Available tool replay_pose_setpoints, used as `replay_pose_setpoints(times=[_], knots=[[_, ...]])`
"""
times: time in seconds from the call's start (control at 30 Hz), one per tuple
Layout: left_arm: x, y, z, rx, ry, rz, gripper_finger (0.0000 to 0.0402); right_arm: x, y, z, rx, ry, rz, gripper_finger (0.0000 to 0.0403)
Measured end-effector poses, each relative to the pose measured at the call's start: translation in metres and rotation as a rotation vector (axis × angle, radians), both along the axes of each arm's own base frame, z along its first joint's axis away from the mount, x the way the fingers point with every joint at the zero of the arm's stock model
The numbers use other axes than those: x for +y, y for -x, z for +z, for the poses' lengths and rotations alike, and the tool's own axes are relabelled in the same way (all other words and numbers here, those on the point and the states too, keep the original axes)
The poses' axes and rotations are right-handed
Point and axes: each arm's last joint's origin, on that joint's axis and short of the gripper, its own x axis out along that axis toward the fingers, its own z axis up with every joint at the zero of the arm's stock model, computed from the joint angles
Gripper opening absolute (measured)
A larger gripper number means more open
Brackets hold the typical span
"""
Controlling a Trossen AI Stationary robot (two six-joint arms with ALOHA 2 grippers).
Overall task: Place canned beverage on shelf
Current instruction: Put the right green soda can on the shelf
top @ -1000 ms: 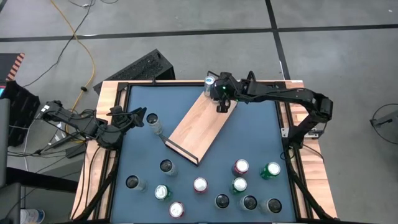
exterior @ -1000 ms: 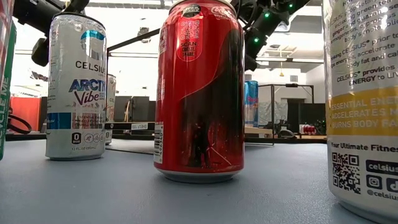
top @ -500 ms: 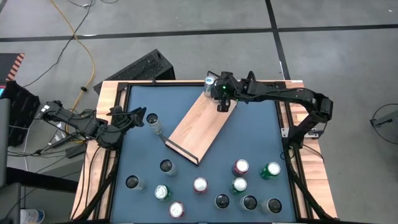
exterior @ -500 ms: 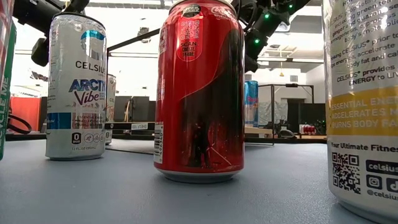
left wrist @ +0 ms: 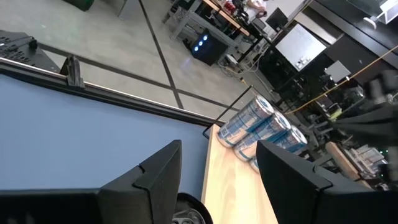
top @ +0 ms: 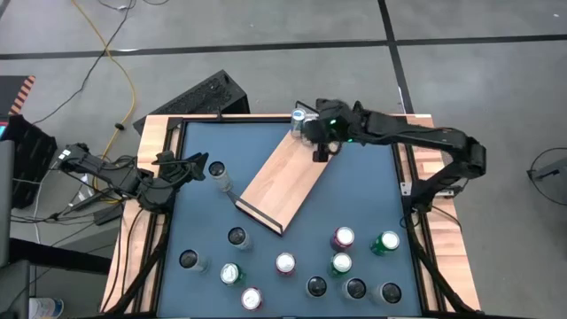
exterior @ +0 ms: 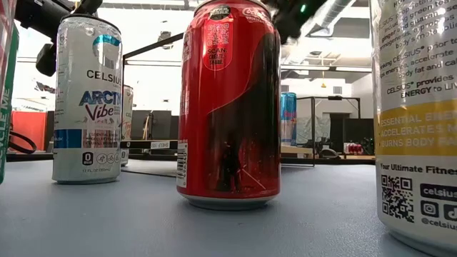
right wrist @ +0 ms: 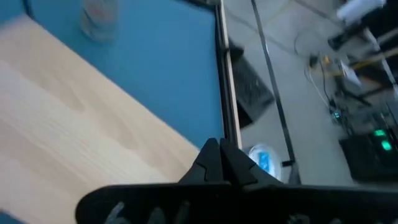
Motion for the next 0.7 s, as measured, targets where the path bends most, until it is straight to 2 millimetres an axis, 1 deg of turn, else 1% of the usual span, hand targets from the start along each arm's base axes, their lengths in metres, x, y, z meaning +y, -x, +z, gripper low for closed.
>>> replay_pose_setpoints(times=[0.17, 0.23, 0.3, 0.37, 0.43, 0.57, 0.7], knots=[[0.0, 0.0, 0.0, 0.001, 0.001, -0.004, 0.0194, 0.015, 0.034, 0.047, -0.125, -0.104, 0.05, 0.0], [0.0, 0.0, 0.0, 0.001, 0.002, -0.006, 0.0194, 0.02, 0.05, 0.059, -0.154, -0.153, 0.043, 0.0], [0.0, 0.0, 0.0, 0.003, 0.004, -0.011, 0.0194, 0.027, 0.066, 0.066, -0.157, -0.186, 0.032, 0.0003], [0.0, -0.001, 0.0, 0.009, 0.008, -0.029, 0.0194, 0.036, 0.081, 0.07, -0.142, -0.22, 0.027, 0.0015], [-0.001, -0.001, -0.001, 0.022, 0.009, -0.051, 0.0194, 0.044, 0.095, 0.07, -0.113, -0.273, 0.011, 0.0035], [-0.002, -0.002, -0.001, 0.048, 0.008, -0.1, 0.0194, 0.064, 0.117, 0.065, -0.019, -0.435, -0.045, 0.0095], [-0.003, -0.003, -0.001, 0.07, 0.017, -0.162, 0.0194, 0.088, 0.133, 0.057, 0.114, -0.638, -0.096, 0.0159]])
